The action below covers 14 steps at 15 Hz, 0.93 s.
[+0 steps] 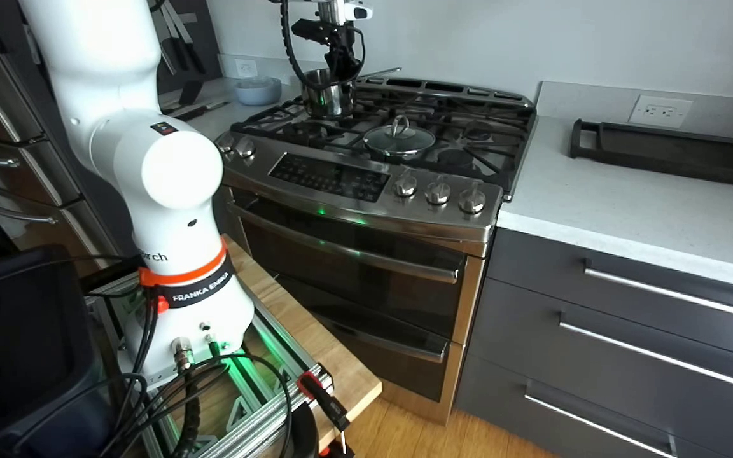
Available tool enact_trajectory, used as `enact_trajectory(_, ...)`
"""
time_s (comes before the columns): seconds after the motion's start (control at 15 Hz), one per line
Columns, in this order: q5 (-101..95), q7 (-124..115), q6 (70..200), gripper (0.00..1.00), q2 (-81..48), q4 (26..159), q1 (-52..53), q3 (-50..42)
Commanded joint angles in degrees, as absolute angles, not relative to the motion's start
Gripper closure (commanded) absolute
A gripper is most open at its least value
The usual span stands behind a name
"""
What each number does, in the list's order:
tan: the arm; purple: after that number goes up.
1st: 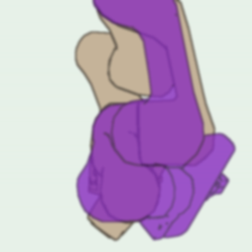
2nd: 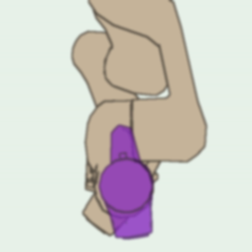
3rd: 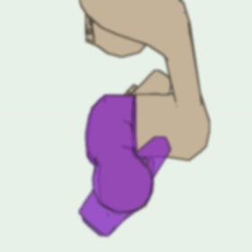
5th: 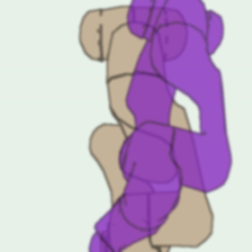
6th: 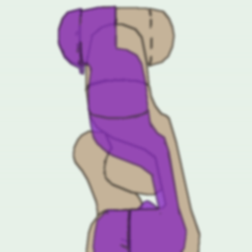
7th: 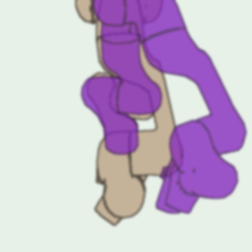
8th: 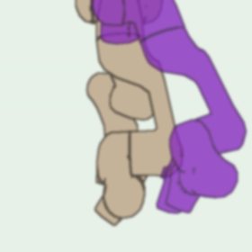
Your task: Remove the lid from the silver pot
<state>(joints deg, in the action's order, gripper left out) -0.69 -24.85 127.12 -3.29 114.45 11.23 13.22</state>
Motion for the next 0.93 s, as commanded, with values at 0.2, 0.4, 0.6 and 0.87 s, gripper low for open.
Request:
enact_trajectory(0.2,-3.54,-25.56,126.29,0.98,-9.54,106.79,13.26,12.46)
enact_trajectory(0.4,-3.23,-24.52,126.36,0.98,-11.68,104.34,13.92,12.27)
enact_trajectory(0.6,-3.38,-22.57,126.85,0.98,-13.14,102.74,14.49,12.22)
enact_trajectory(0.87,-2.09,-22.58,126.77,0.93,-12.07,103.59,14.54,11.96)
